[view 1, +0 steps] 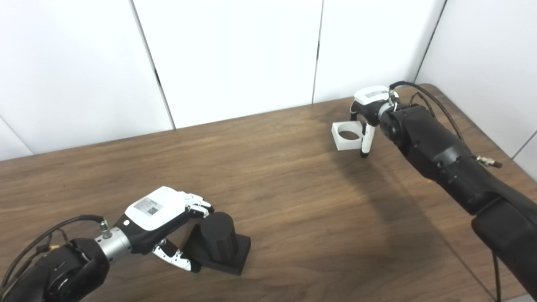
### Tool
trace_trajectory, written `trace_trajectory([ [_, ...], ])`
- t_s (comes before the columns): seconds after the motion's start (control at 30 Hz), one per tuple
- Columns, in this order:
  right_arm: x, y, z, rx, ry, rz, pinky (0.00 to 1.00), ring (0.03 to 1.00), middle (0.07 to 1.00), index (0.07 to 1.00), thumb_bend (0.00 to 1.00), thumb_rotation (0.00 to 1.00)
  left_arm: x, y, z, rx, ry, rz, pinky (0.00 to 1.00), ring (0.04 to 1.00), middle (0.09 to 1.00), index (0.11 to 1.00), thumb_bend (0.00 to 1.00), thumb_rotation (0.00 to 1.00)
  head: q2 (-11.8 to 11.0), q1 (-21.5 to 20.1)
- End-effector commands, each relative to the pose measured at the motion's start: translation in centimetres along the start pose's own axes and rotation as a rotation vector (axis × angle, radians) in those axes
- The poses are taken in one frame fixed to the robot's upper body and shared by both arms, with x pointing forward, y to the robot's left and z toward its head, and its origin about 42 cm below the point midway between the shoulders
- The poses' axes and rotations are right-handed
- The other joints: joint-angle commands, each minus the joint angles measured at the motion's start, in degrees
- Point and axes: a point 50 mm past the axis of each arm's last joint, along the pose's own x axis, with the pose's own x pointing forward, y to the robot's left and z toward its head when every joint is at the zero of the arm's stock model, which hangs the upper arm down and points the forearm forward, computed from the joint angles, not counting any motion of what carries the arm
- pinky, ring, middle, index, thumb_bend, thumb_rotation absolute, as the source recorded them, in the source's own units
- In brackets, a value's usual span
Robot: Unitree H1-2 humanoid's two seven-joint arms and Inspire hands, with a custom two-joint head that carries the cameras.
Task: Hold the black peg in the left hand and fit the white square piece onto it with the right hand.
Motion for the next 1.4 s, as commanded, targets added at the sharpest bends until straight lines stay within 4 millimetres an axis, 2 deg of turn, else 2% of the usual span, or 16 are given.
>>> trace_trajectory([
  [0.0, 0.0, -0.9, -0.3, -0.003, -0.014, -0.055, 0.82, 0.842, 0.808, 0.522, 0.58, 0.16, -1.4, -3.3, 0.1, 0.012, 0.01, -0.183, 0.79, 0.836, 0.806, 0.49, 0.52, 0.06, 0.1, -0.1],
  [0.07, 0.0, -0.7, -0.4, -0.003, -0.022, -0.067, 0.8, 0.826, 0.791, 0.495, 0.53, 0.15, -1.4, -3.3, 0.0, 0.01, 0.011, -0.186, 0.79, 0.838, 0.806, 0.49, 0.52, 0.06, 0.1, -0.1],
  [0.23, -0.2, -0.6, -0.5, -0.008, -0.036, -0.084, 0.77, 0.797, 0.758, 0.486, 0.52, 0.14, -1.5, -3.1, 0.1, 0.024, 0.018, -0.2, 0.8, 0.844, 0.811, 0.49, 0.52, 0.06, 0.5, 0.1],
  [0.8, -1.0, -0.9, -0.7, 0.086, -0.081, -0.159, 0.84, 0.818, 0.757, 0.48, 0.52, 0.14, -1.5, -3.2, -0.1, 0.013, 0.014, -0.182, 0.8, 0.845, 0.81, 0.49, 0.52, 0.06, 1.2, 0.4],
  [1.07, -2.9, -3.0, 0.5, 0.133, -0.192, -0.238, 0.84, 0.811, 0.748, 0.478, 0.52, 0.13, -1.3, -3.2, -0.3, 0.01, 0.009, -0.178, 0.79, 0.84, 0.811, 0.49, 0.52, 0.06, 1.9, 1.7],
  [1.23, -4.8, -4.9, 1.7, 0.129, -0.268, -0.262, 0.85, 0.823, 0.742, 0.481, 0.52, 0.13, -0.9, -3.2, -0.2, 0.007, 0.006, -0.178, 0.79, 0.838, 0.811, 0.49, 0.52, 0.06, 2.5, 3.2],
  [1.37, -6.4, -5.9, 2.7, 0.129, -0.339, -0.282, 0.81, 0.808, 0.734, 0.481, 0.52, 0.13, -0.6, -3.2, -0.1, 0.008, 0.003, -0.177, 0.8, 0.843, 0.818, 0.49, 0.52, 0.06, 2.6, 3.9],
])
